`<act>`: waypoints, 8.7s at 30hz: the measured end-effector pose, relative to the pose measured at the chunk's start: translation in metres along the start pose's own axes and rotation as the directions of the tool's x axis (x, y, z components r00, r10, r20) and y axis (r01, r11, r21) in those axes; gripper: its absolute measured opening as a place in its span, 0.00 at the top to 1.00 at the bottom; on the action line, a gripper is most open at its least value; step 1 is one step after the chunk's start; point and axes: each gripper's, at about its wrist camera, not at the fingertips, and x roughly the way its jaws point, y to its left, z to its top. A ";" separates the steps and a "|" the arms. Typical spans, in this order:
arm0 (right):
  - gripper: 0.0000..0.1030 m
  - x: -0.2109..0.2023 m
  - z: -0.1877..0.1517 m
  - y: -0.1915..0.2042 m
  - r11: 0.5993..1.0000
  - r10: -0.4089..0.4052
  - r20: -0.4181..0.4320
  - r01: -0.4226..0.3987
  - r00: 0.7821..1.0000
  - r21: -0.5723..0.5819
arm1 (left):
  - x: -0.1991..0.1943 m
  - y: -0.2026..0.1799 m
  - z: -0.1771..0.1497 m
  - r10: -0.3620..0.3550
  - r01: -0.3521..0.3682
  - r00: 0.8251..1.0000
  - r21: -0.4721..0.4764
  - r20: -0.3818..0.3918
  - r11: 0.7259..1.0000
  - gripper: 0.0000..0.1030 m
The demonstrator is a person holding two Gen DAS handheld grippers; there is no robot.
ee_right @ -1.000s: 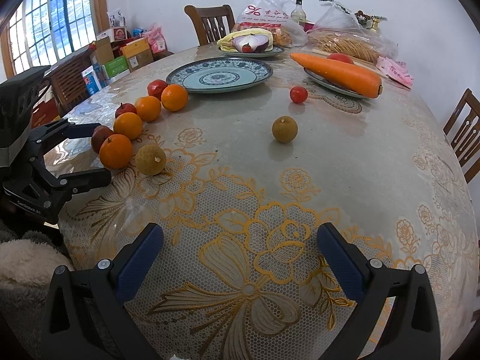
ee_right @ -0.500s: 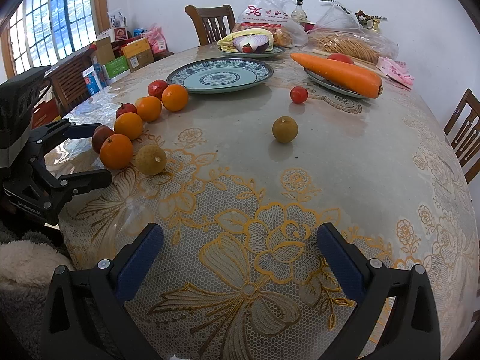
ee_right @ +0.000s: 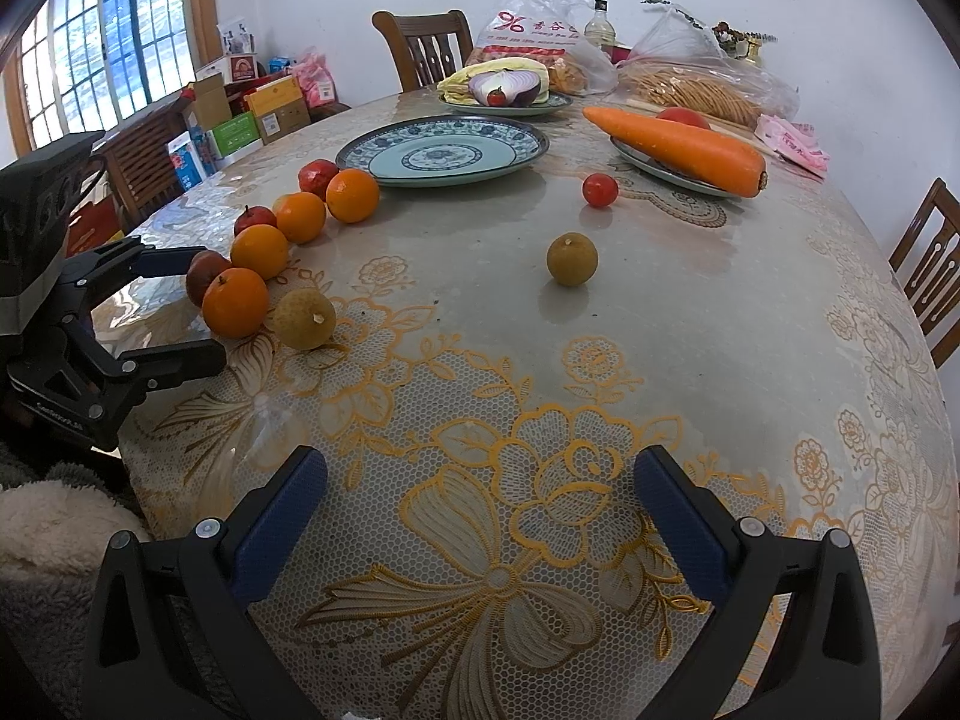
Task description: Organize fruits
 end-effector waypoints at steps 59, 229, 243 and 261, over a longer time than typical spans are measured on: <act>0.29 -0.018 0.060 0.021 0.987 0.138 0.349 -0.156 0.927 0.023 | -0.003 0.012 0.047 -0.109 0.109 0.994 -0.007 0.028 0.994 0.68; 0.45 0.017 0.048 0.012 0.942 0.274 0.118 -0.291 0.955 0.166 | -0.046 0.013 0.027 -0.270 0.277 0.960 -0.119 0.072 0.954 0.49; 0.45 0.008 0.046 0.004 0.945 0.253 0.149 -0.277 0.956 0.171 | -0.009 -0.035 0.039 -0.086 0.110 0.992 0.294 -0.092 0.949 0.49; 0.45 0.026 0.084 0.006 0.947 0.281 0.097 -0.293 0.955 0.135 | -0.011 -0.025 0.036 -0.195 0.219 0.974 0.253 -0.115 0.943 0.60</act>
